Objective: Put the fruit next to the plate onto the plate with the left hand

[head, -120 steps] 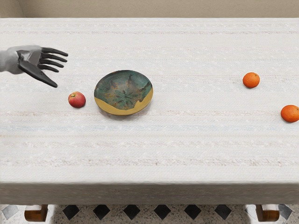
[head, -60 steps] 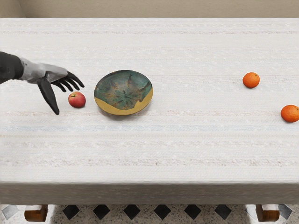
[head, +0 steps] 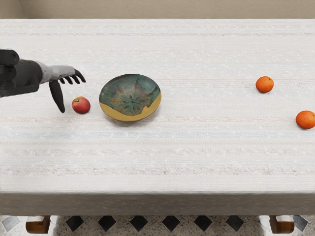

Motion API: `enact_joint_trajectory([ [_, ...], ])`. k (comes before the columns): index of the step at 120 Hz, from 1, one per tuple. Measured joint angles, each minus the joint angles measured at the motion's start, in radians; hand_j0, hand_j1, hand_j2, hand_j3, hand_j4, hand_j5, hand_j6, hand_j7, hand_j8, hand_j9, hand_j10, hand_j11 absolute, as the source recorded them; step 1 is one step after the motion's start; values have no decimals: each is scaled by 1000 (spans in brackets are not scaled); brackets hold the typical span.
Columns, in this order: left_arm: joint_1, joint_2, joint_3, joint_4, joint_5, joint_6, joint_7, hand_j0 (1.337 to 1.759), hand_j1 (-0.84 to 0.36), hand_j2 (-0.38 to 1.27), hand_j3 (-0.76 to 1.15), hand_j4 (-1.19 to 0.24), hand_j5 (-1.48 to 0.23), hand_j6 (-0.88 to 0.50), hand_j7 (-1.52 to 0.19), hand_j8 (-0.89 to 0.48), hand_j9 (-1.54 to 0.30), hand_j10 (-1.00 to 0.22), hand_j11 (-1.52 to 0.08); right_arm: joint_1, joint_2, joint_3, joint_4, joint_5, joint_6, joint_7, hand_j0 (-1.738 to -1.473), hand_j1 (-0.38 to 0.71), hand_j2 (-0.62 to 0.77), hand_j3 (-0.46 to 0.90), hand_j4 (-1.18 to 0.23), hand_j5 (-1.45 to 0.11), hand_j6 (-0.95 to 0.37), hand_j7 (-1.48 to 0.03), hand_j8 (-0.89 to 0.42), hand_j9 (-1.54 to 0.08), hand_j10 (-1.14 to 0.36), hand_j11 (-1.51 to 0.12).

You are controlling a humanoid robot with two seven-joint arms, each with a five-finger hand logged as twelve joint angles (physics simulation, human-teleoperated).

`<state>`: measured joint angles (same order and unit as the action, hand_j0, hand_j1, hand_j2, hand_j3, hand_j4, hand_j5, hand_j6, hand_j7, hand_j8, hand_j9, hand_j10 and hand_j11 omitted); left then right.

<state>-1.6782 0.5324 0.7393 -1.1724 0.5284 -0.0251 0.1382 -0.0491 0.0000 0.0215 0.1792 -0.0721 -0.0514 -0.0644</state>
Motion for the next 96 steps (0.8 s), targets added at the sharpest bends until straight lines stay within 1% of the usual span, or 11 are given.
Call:
enact_joint_trajectory([
  [11, 0, -36, 46, 2, -11, 34, 2, 1658, 52, 51, 0, -250, -323, -251, -323, -251, -323, -250, -323, 0, 0, 0, 0, 0, 0, 0, -1658, -318, -5, 0, -26, -34, -26, -34, -26, -34, -26, -34],
  [23, 0, -74, 70, 13, -16, 49, 4, 1658, 51, 51, 0, -250, -324, -251, -324, -251, -324, -250, -324, 0, 0, 0, 0, 0, 0, 0, -1658, -318, -5, 0, -26, -34, -26, -34, -26, -34, -26, -34],
  [37, 0, -109, 84, 31, -18, 57, 25, 1658, 51, 51, 0, -250, -324, -251, -324, -251, -324, -250, -324, 0, 0, 0, 0, 0, 0, 0, -1658, -318, -5, 0, -26, -34, -26, -34, -26, -34, -26, -34],
  [58, 0, -150, 90, 43, -21, 60, 109, 1658, 50, 51, 0, -251, -325, -251, -325, -251, -325, -251, -325, 0, 0, 0, 0, 0, 0, 0, -1658, -318, -5, 0, -26, -34, -26, -34, -26, -34, -26, -34],
  [65, 4, -167, 89, 44, -21, 60, 130, 1658, 50, 51, 0, -251, -325, -251, -325, -251, -325, -251, -325, 0, 0, 0, 0, 0, 0, 0, -1658, -318, -5, 0, -26, -34, -26, -34, -26, -34, -26, -34],
  [78, 9, -186, 86, 50, -33, 60, 152, 1658, 50, 51, 0, -251, -325, -252, -325, -252, -325, -251, -325, 0, 0, 0, 0, 0, 0, 0, -1658, -318, -5, 0, -26, -34, -26, -34, -26, -34, -26, -34],
  [96, 34, -226, 77, 79, -47, 62, 162, 1658, 49, 51, 0, -251, -326, -252, -326, -252, -326, -251, -326, 0, 0, 0, 0, 0, 0, 0, -1658, -318, -5, 0, -26, -34, -26, -34, -26, -34, -26, -34],
])
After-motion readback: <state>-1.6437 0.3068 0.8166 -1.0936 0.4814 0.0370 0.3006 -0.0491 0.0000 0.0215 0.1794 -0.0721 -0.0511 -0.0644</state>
